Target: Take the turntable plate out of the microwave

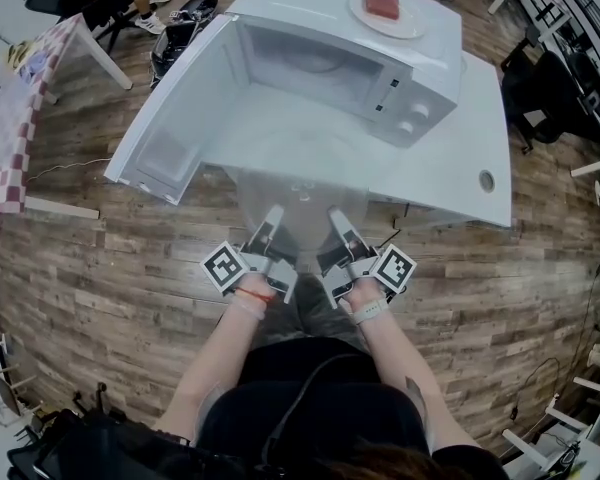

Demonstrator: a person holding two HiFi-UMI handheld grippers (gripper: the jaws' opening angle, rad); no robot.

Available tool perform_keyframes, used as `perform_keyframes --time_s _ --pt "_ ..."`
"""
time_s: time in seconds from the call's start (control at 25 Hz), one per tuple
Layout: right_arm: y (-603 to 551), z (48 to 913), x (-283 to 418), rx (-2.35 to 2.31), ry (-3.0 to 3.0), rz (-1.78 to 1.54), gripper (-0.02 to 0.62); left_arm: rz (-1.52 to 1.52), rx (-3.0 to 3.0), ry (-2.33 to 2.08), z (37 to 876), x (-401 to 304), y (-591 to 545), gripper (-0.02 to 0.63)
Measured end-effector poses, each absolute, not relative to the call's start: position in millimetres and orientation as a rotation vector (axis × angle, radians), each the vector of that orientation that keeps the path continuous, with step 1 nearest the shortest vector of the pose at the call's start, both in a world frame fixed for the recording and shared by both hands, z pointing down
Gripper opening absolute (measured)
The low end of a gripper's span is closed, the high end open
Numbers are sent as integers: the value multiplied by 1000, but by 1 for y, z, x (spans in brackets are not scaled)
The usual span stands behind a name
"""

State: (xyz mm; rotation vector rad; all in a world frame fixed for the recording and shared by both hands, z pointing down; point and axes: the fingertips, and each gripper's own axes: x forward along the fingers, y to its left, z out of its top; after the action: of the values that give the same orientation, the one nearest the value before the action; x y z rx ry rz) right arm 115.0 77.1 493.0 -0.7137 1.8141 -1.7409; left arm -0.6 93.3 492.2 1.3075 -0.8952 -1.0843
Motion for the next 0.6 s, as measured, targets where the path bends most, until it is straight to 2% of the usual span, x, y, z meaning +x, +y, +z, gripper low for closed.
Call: perform_keyframes --time_s 0.6 --pt "88 489 123 -697 1818 -1740 38 -1090 1315 -893 489 7 104 31"
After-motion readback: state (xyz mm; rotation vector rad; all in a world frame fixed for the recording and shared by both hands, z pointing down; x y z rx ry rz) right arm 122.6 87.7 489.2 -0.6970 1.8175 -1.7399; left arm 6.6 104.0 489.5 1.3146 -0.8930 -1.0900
